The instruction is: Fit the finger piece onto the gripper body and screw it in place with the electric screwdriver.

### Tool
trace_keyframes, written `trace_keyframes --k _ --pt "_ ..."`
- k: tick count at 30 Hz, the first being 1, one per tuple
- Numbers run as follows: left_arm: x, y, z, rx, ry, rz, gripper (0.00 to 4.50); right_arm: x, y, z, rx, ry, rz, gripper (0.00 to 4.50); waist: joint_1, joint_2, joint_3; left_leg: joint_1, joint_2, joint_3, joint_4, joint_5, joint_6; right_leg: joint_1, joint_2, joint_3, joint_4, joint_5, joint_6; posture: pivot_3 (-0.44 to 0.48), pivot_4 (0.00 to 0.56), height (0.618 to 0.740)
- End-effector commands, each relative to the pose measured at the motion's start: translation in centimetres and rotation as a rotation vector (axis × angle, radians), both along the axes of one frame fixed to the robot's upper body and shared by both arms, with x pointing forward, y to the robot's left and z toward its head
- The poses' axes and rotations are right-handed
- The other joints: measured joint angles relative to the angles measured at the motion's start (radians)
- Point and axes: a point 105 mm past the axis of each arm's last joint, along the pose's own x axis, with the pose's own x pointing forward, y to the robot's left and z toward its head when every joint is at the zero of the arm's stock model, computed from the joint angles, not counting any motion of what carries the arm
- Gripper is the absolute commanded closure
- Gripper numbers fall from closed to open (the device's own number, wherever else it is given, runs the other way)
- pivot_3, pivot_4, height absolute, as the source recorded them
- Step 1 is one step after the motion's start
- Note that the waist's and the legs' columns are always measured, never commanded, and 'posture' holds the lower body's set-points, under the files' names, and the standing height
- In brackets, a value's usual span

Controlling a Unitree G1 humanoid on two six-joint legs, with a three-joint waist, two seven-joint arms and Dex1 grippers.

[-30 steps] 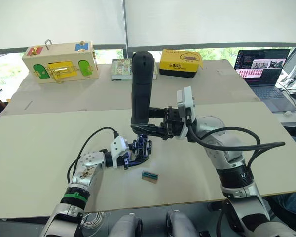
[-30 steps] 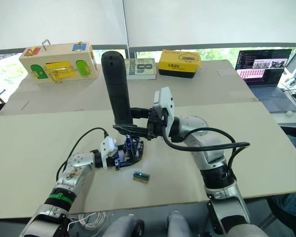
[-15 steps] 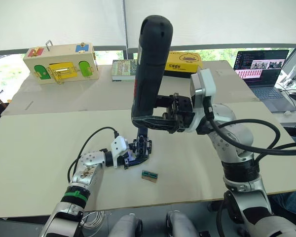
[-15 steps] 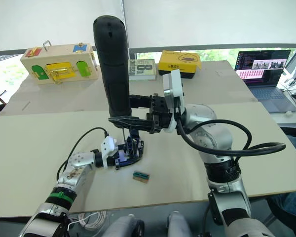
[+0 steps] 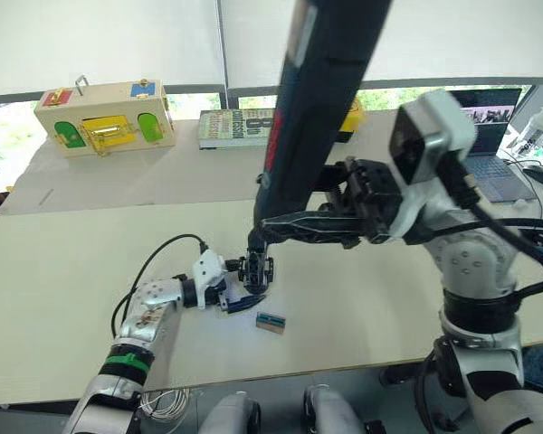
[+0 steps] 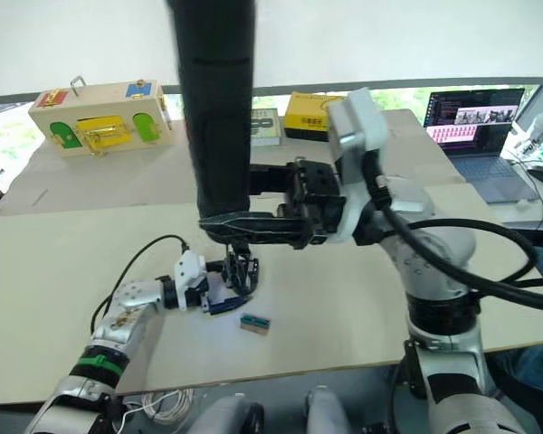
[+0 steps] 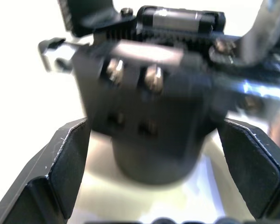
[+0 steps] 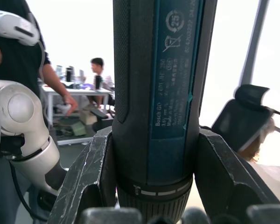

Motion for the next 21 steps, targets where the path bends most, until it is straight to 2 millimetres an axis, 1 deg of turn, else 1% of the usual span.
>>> trace_keyframes --k 1,2,4,6,8,10,12,14,16,19,21 --pt "-0.9 4.6 -0.1 0.047 -0.014 0.066 0.06 -0.2 -2.9 0.3 -0.007 -0.048 -0.117 2.58 0.001 0.0 0.0 0.0 0.0 0.0 0.0 0.0 0.0 0.0 0.0 0.0 0.0 0.0 0.0 0.0 0.15 0.74" --pt "-1.2 5.4 0.5 0.043 -0.036 0.063 0.06 -0.1 -3.6 0.1 -0.021 -0.051 -0.157 2.58 0.002 -0.001 0.0 0.0 0.0 0.0 -0.001 0.0 0.0 0.0 0.0 -0.001 0.0 0.0 -0.001 0.0 0.15 0.74" --pt "-2.6 6.6 2.1 0.019 -0.101 -0.022 0.06 -0.1 -5.2 -0.5 -0.043 -0.063 -0.247 2.58 0.003 0.0 0.001 -0.002 0.001 0.0 -0.001 0.0 0.0 -0.003 -0.001 0.0 -0.001 -0.001 -0.001 0.0 0.15 0.74" --pt "-3.2 8.3 2.8 0.034 -0.113 -0.026 0.06 -0.4 -6.3 -1.1 -0.057 -0.064 -0.312 2.58 0.008 0.0 0.001 -0.01 0.001 0.001 0.0 0.0 0.0 -0.01 -0.002 0.0 0.0 -0.001 -0.001 0.0 0.15 0.74" --pt "-3.9 9.8 2.9 0.07 -0.075 -0.023 0.06 -0.9 -7.2 -2.3 -0.092 -0.073 -0.363 2.58 0.02 0.0 0.002 -0.017 0.0 0.001 0.002 0.0 0.001 -0.017 -0.003 0.0 0.001 0.0 -0.002 0.0 0.15 0.74" --pt "-4.8 11.2 2.7 0.101 -0.027 -0.032 0.06 -1.1 -8.2 -3.4 -0.108 -0.061 -0.42 2.58 0.029 0.0 0.003 -0.018 0.0 0.001 0.003 0.0 0.001 -0.017 -0.003 -0.001 0.0 0.0 -0.002 0.0 0.15 0.74" --pt "-5.3 12.0 2.5 0.115 -0.001 -0.036 0.06 -1.2 -9.0 -4.4 -0.126 -0.061 -0.456 2.58 0.031 0.001 0.003 -0.018 0.0 0.001 0.003 -0.001 0.002 -0.016 -0.003 0.0 -0.001 0.0 -0.002 0.0 0.15 0.74" --pt "-5.5 12.1 2.5 0.117 0.016 -0.046 0.06 -1.3 -9.6 -5.2 -0.141 -0.076 -0.484 2.58 0.035 0.001 0.005 -0.018 -0.002 0.001 0.003 -0.001 0.003 -0.016 -0.005 -0.001 -0.001 0.001 0.0 0.0 0.15 0.74" --pt "-5.6 11.6 2.5 0.105 0.023 -0.059 0.06 -1.2 -9.7 -5.4 -0.132 -0.09 -0.497 2.58 0.036 0.001 0.008 -0.018 -0.003 0.002 0.004 -0.002 0.003 -0.015 -0.006 -0.001 -0.001 0.001 0.002 0.0 0.15 0.74" --pt "-5.5 10.3 2.4 0.088 0.024 -0.078 0.06 -1.2 -9.1 -5.2 -0.109 -0.115 -0.482 2.58 0.035 0.0 0.012 -0.018 -0.003 0.003 0.005 -0.002 0.003 -0.015 -0.006 -0.001 -0.001 0.002 0.003 0.0 0.15 0.74" --pt "-5.6 8.7 2.5 0.064 0.033 -0.105 0.06 -1.4 -8.2 -4.7 -0.086 -0.133 -0.442 2.58 0.032 0.0 0.013 -0.017 -0.003 0.003 0.005 -0.001 0.002 -0.015 -0.006 -0.001 -0.001 0.002 0.003 0.0 0.15 0.74"
